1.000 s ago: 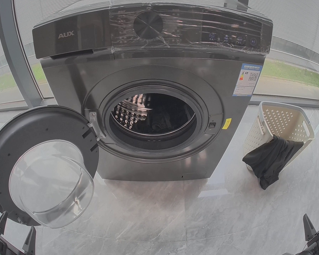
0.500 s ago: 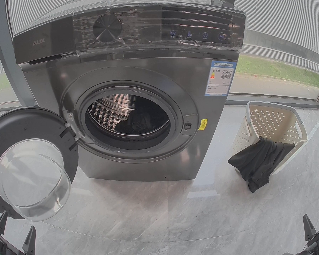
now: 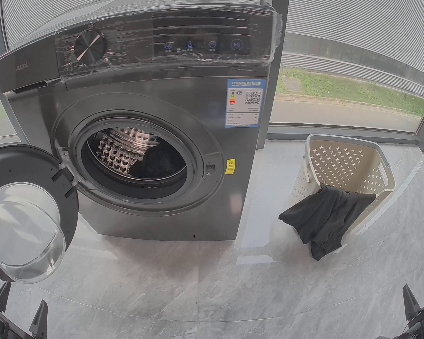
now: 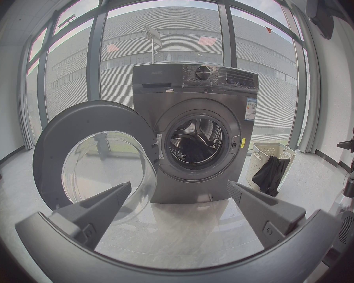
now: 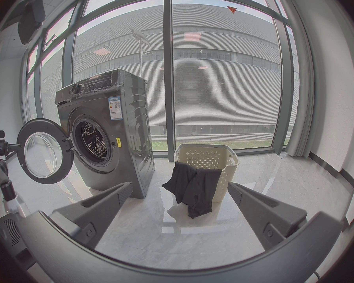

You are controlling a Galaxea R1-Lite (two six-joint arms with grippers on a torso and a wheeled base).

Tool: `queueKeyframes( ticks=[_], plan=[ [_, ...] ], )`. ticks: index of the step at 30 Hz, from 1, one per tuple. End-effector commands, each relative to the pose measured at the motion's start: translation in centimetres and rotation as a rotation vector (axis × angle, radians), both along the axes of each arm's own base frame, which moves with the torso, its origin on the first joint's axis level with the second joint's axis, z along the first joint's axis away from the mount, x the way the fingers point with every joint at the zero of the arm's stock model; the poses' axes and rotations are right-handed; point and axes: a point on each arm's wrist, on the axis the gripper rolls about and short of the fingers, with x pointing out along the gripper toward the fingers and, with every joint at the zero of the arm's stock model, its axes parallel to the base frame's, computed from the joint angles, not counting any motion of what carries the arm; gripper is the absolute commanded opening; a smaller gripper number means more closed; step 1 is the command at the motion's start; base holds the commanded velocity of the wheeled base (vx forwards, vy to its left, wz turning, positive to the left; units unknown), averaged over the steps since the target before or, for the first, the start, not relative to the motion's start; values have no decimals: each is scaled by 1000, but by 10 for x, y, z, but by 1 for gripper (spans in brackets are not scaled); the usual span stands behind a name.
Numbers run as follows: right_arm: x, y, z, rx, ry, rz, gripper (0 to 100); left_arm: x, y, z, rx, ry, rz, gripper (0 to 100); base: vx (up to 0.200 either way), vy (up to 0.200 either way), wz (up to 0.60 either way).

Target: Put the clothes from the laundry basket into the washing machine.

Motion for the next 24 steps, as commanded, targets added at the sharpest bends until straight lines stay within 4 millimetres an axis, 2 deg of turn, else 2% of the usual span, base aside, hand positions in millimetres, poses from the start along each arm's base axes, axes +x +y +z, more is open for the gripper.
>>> queueKeyframes(
  ticks=[1,8,17,24],
  plan=[
    [0,0,-3,-1,-3,1,100,0,0,-4,-3,1,1,100,0,-200,0],
    [0,0,-3,0,-3,1,100,0,0,-4,-14,1,2,100,0,-200,0],
    [0,0,-3,0,-3,1,100,0,0,-4,-15,1,2,100,0,0,0],
    [0,0,-3,0,-3,1,100,0,0,-4,-14,1,10,100,171,0,0]
  ],
)
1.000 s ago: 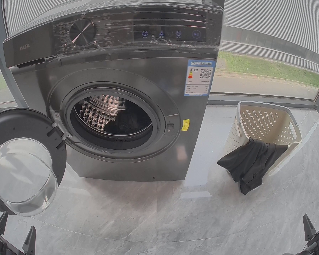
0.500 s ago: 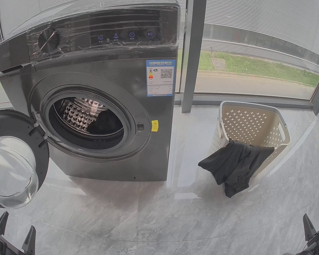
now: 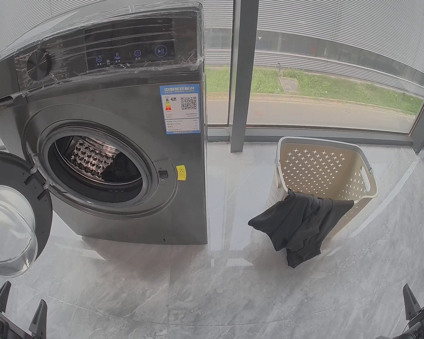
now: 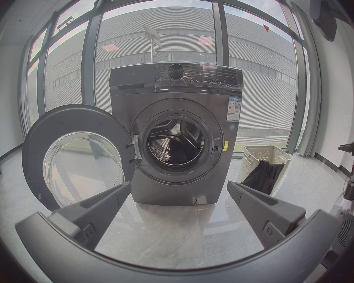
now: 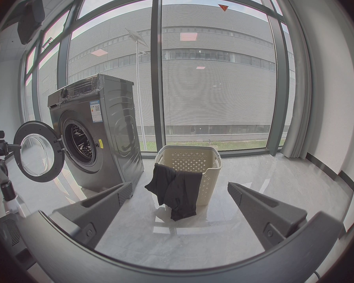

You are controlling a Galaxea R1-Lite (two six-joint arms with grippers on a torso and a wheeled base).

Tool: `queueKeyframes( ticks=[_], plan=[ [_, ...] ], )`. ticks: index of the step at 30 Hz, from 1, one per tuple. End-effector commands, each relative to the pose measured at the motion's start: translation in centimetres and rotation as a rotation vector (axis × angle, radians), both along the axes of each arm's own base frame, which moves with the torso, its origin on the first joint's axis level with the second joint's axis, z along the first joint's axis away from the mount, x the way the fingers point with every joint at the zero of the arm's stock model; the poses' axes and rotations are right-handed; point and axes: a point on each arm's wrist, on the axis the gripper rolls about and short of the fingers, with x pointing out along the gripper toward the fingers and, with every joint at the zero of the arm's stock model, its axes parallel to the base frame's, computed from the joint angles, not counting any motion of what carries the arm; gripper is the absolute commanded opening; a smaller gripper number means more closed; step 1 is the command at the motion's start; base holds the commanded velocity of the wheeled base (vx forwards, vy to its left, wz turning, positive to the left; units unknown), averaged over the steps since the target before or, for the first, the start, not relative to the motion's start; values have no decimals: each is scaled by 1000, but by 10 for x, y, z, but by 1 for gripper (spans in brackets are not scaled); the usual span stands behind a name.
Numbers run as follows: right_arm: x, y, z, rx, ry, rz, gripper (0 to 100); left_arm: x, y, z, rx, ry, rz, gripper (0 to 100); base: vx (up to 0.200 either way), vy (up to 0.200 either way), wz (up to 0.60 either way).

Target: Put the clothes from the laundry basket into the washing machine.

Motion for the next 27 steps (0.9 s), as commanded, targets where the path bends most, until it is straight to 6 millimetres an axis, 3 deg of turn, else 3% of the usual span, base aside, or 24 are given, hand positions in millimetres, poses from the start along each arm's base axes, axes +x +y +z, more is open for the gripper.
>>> queueKeyframes(
  ticks=[1,8,27],
  plan=[
    [0,0,-4,0,-3,1,100,0,0,-4,2,0,0,100,0,0,0],
    [0,0,-4,-2,-3,1,100,0,0,-4,7,-2,-2,100,0,0,0],
    [0,0,-4,-2,-3,1,100,0,0,-4,-4,0,-2,100,0,-200,0]
  ],
)
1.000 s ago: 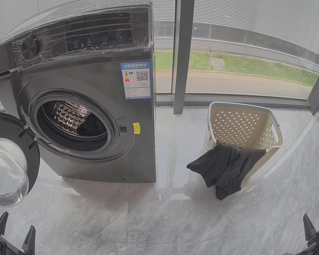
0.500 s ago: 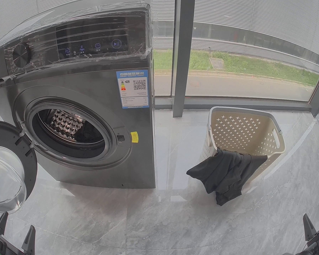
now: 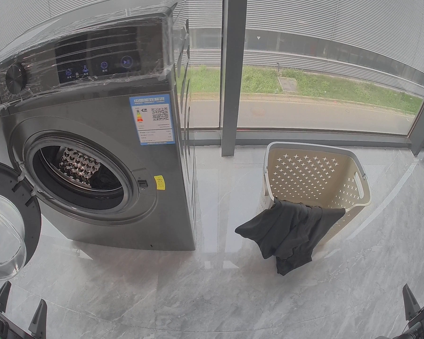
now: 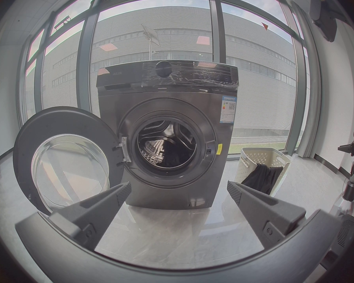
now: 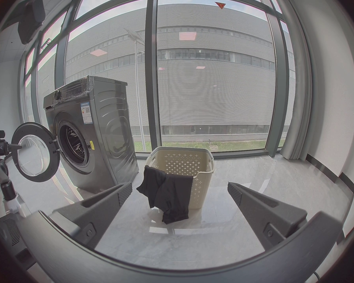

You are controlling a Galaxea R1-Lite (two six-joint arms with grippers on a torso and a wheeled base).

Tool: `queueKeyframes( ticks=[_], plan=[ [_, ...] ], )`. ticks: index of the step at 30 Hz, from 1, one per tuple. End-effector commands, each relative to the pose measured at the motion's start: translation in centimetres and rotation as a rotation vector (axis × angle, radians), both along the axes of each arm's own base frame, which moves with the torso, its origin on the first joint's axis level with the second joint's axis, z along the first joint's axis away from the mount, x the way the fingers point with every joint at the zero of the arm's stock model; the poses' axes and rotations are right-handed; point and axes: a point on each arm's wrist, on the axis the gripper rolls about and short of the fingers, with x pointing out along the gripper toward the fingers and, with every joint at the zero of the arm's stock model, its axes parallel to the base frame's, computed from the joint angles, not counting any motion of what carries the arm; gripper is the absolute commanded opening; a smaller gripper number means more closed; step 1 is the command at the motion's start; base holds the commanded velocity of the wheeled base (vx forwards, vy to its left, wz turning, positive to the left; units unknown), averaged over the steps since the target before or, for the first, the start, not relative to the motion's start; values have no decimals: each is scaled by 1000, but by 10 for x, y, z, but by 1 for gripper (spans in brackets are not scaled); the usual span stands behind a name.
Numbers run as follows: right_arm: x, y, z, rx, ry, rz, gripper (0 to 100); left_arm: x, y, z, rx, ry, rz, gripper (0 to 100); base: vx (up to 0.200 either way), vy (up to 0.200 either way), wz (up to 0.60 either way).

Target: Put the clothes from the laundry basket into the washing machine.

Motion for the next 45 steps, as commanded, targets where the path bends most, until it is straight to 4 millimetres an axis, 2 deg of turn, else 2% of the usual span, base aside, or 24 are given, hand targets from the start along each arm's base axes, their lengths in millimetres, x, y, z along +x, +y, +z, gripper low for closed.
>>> queueKeyframes(
  ticks=[1,5,17,23,32,45],
  plan=[
    [0,0,-4,0,-4,1,100,0,0,-4,0,0,0,100,0,-200,0],
    [0,0,-4,0,-4,1,100,0,0,-4,-2,0,0,100,0,-200,0],
    [0,0,-4,-1,-4,1,100,0,0,-4,0,0,0,100,0,0,0],
    [0,0,-3,-1,-5,1,100,0,0,-4,-2,0,0,100,200,0,0],
    [0,0,-4,0,-4,1,100,0,0,-4,-2,0,0,100,0,0,0],
    [0,0,-4,0,-4,1,100,0,0,-4,-2,0,0,100,0,-200,0]
  ],
)
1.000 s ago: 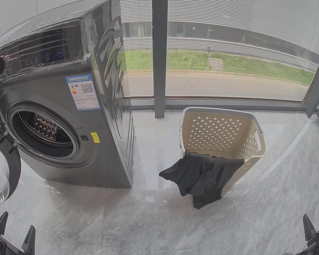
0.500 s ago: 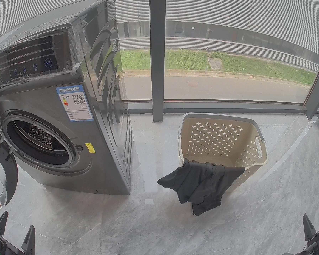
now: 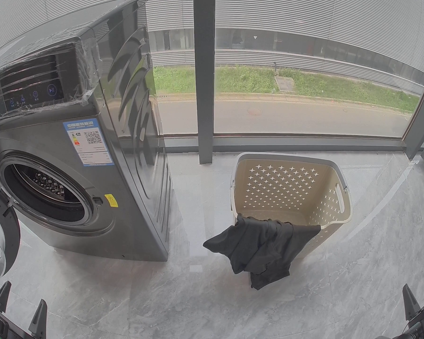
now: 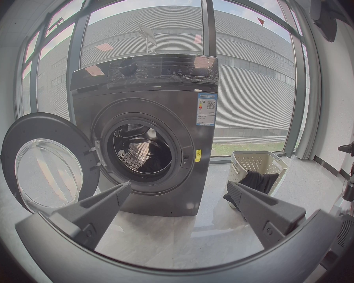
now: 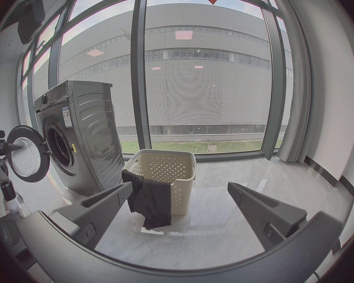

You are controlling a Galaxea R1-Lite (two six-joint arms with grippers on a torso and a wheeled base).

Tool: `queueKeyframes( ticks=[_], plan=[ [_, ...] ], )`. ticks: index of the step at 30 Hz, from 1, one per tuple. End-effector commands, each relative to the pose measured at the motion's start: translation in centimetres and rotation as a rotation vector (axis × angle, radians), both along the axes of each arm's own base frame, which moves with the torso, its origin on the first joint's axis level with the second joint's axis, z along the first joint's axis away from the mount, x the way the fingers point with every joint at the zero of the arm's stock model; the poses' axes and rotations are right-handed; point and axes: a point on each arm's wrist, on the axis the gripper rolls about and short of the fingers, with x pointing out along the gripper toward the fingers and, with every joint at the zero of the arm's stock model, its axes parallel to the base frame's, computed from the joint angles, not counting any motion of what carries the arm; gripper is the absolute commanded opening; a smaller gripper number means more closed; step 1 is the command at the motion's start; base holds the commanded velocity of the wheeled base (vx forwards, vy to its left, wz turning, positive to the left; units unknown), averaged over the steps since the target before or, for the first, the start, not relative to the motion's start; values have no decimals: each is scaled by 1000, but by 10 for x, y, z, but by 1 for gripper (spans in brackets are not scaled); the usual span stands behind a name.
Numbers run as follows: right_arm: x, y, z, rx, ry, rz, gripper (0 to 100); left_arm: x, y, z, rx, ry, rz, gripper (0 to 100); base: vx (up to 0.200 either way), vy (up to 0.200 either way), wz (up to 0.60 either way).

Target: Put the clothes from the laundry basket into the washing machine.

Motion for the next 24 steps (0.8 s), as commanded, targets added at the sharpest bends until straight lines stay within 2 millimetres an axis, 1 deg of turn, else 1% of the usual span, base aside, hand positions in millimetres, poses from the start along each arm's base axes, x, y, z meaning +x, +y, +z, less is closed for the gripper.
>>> queueKeyframes(
  ticks=[1,5,17,23,24],
  plan=[
    [0,0,-4,1,-5,1,100,0,0,-4,1,-2,0,100,0,-200,0],
    [0,0,-4,1,-5,1,100,0,0,-4,2,-2,0,100,0,-200,0],
    [-1,0,-3,1,-6,1,100,0,0,-4,2,-2,0,100,0,0,0],
    [-1,0,-3,2,-6,-1,100,0,0,-4,2,-2,0,100,200,0,0],
    [0,0,-4,4,-5,-2,100,0,0,-4,2,-2,0,100,0,0,0]
  ],
)
